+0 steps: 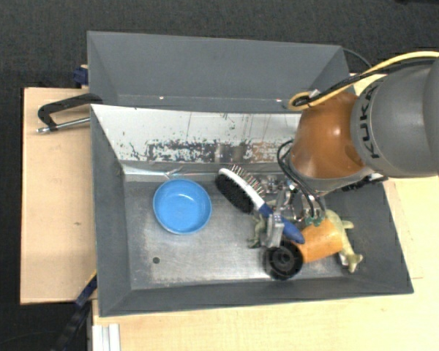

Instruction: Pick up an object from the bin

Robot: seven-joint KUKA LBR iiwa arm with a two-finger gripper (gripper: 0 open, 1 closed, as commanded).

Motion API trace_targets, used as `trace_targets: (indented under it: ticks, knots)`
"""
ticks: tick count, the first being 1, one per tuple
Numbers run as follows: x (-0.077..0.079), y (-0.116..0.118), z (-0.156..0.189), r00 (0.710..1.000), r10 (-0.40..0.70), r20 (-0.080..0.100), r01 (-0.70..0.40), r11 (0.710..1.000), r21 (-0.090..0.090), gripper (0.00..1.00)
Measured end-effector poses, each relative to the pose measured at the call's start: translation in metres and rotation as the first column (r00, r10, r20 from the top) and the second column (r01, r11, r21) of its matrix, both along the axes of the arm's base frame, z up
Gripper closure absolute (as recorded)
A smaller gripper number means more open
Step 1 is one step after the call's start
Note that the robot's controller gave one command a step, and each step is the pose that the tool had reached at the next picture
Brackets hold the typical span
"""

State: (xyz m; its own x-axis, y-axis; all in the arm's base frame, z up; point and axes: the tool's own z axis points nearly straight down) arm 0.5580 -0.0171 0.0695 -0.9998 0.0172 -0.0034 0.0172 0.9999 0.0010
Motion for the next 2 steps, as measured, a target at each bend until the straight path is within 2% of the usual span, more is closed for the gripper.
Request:
trace_targets:
  ticks: [1,2]
  knots:
    - [0.001,0.001,0.004,1.0,0.004,0.002,-0.004,1.0,0.0,1.0]
    - [-0.009,-0.015,0.174,0.865,0.501,0.007,-0.501,0.865,-0.007,1.0]
